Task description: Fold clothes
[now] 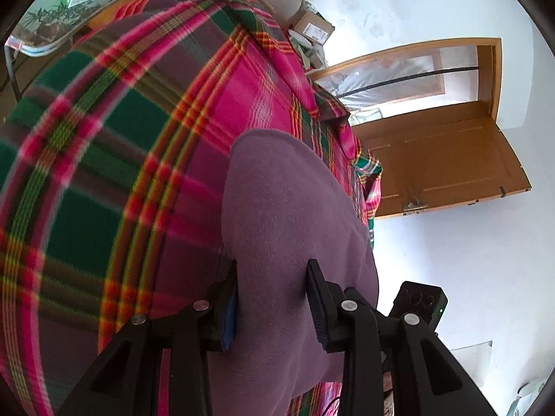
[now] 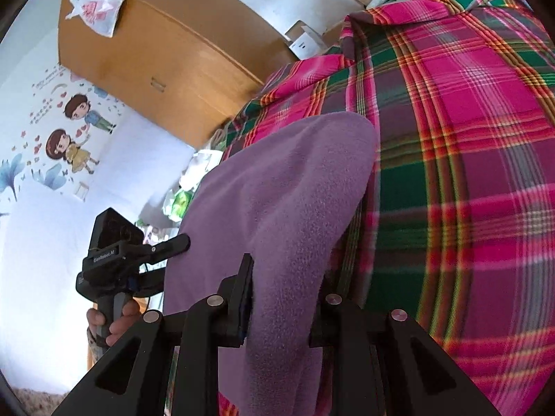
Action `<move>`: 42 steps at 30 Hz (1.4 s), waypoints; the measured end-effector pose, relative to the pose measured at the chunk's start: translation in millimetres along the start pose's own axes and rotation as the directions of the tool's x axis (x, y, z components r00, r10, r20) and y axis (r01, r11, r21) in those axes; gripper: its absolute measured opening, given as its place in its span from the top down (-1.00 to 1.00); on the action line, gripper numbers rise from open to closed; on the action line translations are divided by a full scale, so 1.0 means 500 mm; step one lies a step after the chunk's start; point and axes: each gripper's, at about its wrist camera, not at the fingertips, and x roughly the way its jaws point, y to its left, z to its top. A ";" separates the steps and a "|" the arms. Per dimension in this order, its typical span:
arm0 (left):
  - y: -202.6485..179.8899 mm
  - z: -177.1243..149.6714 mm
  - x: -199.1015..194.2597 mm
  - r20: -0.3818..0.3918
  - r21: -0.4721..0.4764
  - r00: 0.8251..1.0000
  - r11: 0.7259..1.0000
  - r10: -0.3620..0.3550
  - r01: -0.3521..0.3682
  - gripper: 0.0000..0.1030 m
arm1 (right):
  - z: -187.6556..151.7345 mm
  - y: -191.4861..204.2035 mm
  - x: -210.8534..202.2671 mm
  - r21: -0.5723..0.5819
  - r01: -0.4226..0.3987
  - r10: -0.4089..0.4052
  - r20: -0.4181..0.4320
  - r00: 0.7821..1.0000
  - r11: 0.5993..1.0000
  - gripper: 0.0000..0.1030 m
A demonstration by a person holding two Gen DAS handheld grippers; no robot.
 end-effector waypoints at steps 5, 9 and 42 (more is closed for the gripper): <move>0.014 0.029 -0.002 0.005 -0.006 1.000 1.000 0.010 -0.010 0.30 | 0.015 0.000 0.022 0.013 0.007 -0.008 0.019 1.000 1.000 0.55; 0.034 0.035 -0.025 0.006 -0.013 1.000 1.000 0.019 -0.019 0.30 | 0.027 0.000 0.039 0.002 0.039 -0.039 0.029 0.999 0.999 0.55; 0.064 -0.026 -0.067 0.076 -0.057 0.995 0.996 0.066 -0.062 0.25 | -0.029 0.009 0.014 -0.094 0.250 -0.244 0.075 0.967 0.964 0.27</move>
